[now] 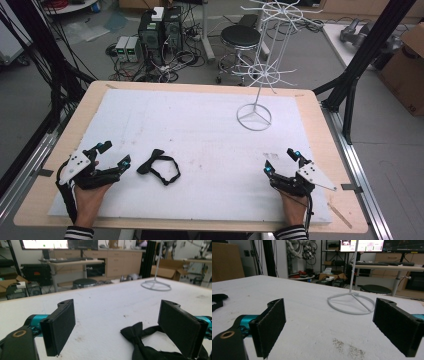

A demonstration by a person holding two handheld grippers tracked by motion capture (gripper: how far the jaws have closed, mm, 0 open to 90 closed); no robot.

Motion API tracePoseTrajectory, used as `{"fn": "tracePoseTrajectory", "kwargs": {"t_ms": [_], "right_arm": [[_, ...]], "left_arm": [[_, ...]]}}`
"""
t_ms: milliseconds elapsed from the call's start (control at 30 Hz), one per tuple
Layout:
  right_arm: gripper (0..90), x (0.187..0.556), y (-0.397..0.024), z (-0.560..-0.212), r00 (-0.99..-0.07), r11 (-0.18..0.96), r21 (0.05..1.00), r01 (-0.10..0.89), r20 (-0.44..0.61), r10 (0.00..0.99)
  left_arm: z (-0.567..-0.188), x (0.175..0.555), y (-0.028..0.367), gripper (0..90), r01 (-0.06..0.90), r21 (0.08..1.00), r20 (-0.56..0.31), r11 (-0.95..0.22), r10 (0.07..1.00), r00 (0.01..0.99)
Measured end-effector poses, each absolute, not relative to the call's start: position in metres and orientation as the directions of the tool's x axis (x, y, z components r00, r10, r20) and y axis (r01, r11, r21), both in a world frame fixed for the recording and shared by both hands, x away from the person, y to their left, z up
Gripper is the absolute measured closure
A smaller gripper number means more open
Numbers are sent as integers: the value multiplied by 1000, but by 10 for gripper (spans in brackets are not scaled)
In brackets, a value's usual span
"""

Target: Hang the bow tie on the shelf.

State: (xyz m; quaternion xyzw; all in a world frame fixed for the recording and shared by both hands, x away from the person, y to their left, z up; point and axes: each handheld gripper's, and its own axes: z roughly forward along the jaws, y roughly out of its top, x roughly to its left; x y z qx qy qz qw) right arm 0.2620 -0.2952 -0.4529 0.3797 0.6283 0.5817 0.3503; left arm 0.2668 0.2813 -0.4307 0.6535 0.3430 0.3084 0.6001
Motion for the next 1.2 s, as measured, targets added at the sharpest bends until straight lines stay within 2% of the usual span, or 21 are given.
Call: {"fn": "tracePoseTrajectory", "kwargs": {"t_ms": [167, 267, 467, 567, 600, 900, 1200], "right_arm": [[103, 262, -295, -453, -466, 35, 997, 69, 1, 885], [103, 263, -295, -453, -466, 37, 997, 66, -2, 885], [103, 262, -295, -453, -467, 34, 997, 72, 3, 884], [103, 262, -295, -453, -466, 33, 997, 73, 4, 885], [103, 262, -295, -453, -466, 33, 997, 72, 4, 885], [103, 262, -295, -453, -465, 36, 997, 68, 0, 885], [102, 262, -295, -453, -466, 36, 997, 68, 0, 885]], "left_arm": [[-422, 268, 276, 146, 135, 988, -28, -71, 790, 612], [-410, 271, 270, 148, 198, 970, -26, -140, 752, 659], [-395, 273, 261, 157, 238, 942, 3, -234, 719, 695], [-389, 275, 253, 155, 264, 907, 41, -328, 693, 719], [-387, 275, 247, 156, 283, 872, 73, -400, 677, 733], [-395, 278, 225, 185, 338, 759, 130, -556, 638, 759], [-406, 284, 208, 185, 394, 703, 116, -592, 642, 758]]}}
